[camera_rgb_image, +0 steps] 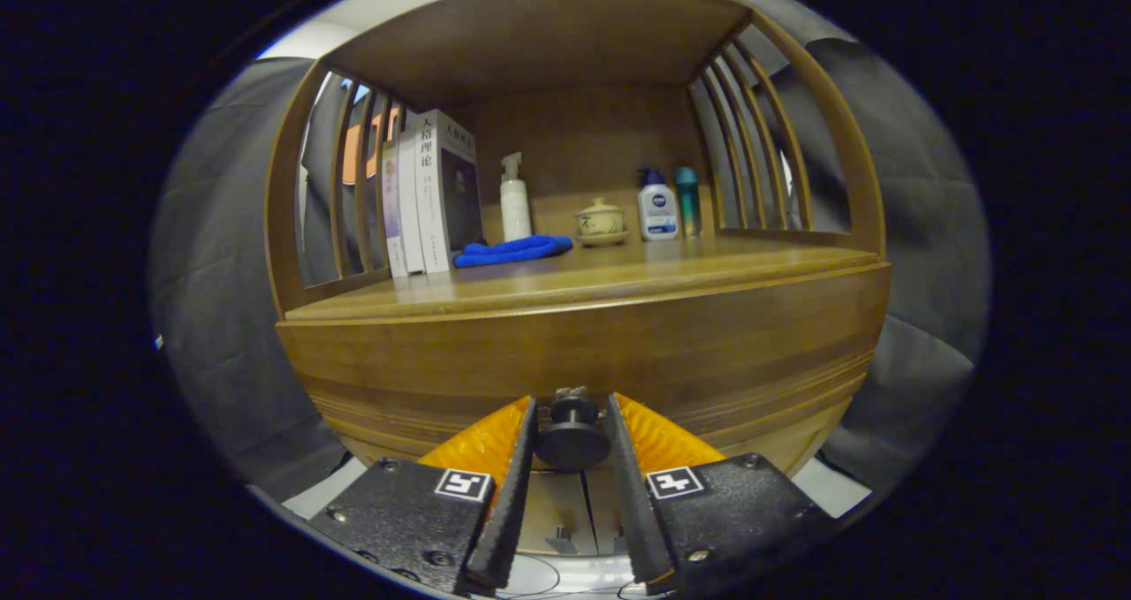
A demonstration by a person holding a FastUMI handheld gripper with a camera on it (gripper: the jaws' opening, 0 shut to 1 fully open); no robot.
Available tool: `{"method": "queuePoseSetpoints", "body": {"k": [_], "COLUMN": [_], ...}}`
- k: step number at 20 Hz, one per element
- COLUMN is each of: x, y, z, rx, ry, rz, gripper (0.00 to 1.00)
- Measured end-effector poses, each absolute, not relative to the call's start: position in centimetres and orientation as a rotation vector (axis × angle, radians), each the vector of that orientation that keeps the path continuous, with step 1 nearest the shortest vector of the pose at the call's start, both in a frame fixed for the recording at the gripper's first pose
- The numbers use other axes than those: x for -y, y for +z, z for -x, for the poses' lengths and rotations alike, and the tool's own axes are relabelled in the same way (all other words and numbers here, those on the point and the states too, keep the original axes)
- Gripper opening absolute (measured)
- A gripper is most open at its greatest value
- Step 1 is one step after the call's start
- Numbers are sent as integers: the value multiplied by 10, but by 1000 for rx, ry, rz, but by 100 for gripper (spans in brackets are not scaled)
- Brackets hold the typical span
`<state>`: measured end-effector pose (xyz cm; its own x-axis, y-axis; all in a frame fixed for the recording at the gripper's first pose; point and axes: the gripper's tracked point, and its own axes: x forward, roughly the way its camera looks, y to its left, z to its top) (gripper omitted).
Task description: Pull open the drawer, take out the items inside it, and place them on the countertop above the cabinet.
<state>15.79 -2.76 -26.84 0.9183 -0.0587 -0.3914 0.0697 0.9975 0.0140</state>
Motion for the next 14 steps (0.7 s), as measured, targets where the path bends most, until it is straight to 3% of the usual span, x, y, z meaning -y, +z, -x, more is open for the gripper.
{"method": "queuePoseSetpoints", "body": {"k": [5, 10, 14], "x": [25, 26, 24], "y": [-269, -268, -265], "z": [-159, -152, -125], "rx": [-419, -445, -443], "ry": [-78, -55, -44], "rz": [-65, -18, 11], "gripper": [45, 32, 30]}}
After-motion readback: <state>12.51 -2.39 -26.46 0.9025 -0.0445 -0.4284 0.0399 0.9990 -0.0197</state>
